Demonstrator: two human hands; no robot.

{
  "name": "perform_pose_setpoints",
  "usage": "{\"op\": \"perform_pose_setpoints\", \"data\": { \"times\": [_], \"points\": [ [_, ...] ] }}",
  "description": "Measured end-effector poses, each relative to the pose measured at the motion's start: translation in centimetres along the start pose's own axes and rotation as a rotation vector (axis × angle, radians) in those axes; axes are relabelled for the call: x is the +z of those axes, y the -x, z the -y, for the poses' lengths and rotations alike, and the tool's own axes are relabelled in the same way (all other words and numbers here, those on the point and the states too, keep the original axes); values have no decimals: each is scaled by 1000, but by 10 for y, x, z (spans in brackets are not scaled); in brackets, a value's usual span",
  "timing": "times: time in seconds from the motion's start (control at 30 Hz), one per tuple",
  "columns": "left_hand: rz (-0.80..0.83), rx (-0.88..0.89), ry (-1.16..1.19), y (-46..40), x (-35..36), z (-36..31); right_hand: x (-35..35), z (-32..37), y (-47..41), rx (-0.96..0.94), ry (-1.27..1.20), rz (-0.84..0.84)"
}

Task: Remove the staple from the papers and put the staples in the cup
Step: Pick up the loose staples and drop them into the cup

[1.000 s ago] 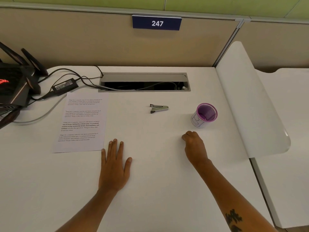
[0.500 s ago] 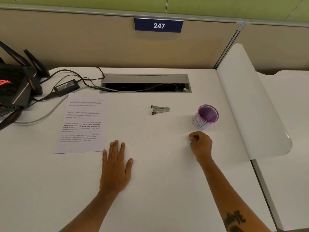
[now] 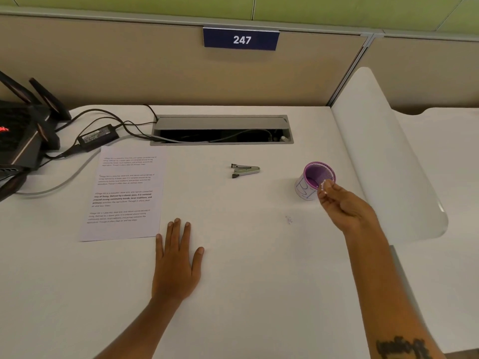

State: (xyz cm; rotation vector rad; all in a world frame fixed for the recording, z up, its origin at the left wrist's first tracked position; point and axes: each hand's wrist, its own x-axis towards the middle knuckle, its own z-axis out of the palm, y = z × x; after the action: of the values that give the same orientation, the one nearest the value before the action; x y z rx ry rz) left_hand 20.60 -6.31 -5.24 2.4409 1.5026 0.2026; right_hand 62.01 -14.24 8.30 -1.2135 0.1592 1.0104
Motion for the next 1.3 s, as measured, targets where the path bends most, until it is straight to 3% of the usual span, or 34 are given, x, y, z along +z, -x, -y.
{"op": "perform_pose_setpoints", "data": {
  "times": [0.13,0.27,0.37,0.5,0.7,1.3],
  "points": [
    [3,-3,-6,0,0,0,29,24,-14,-186,268,-64],
    [3,6,-3,0,0,0,38,26,-26,-466,848,-241],
    [4,8,-12,0,0,1,39,26,-29,-647,1205,-230],
    [0,7,-1,0,0,1,38,29,-32,-762,1492,-174],
    [4,6,0,0,0,1,39,33,-32,-858,1472,-130],
    [9,0,4,0,-1,-1,32,25,-28,-806,1329,-198]
  ]
}}
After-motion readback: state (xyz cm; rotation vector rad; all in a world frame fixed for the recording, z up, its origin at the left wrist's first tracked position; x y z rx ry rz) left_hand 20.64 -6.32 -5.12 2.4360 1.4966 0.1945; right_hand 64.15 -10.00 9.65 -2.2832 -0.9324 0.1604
